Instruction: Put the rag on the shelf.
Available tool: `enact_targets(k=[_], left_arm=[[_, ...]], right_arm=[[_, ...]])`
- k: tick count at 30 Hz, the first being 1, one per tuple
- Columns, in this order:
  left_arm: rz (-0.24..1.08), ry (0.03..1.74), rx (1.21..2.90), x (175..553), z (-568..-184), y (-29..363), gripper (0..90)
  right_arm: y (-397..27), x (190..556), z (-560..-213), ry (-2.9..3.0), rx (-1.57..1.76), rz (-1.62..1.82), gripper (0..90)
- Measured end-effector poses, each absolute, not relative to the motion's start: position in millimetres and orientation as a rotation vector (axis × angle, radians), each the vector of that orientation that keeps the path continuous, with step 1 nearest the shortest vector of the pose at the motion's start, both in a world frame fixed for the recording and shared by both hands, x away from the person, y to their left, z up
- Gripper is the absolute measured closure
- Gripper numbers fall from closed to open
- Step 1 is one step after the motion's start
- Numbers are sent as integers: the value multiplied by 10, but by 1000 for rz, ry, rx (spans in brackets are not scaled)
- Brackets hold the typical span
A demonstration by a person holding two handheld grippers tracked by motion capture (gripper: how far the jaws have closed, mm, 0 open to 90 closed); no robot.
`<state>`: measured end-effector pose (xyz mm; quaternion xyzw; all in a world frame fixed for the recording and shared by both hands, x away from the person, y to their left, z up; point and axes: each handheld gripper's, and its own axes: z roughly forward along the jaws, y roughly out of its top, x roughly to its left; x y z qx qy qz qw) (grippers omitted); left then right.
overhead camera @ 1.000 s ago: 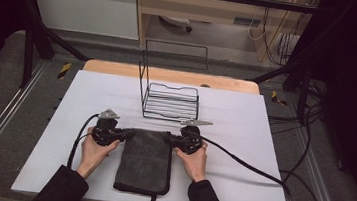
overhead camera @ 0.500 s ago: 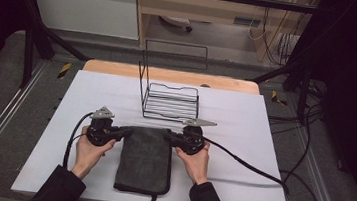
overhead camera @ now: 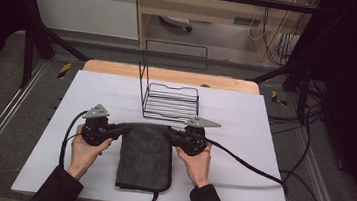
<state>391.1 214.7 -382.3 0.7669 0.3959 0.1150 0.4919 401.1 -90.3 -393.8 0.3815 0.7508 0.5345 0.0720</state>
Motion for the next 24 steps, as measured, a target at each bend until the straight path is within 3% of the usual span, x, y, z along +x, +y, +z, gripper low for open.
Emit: enact_targets(k=[24], left_arm=[[371, 856, 1766, 3660, -3430, 2118, 807]], right_arm=[[-992, 3781, -3536, 2115, 979, 1693, 798]])
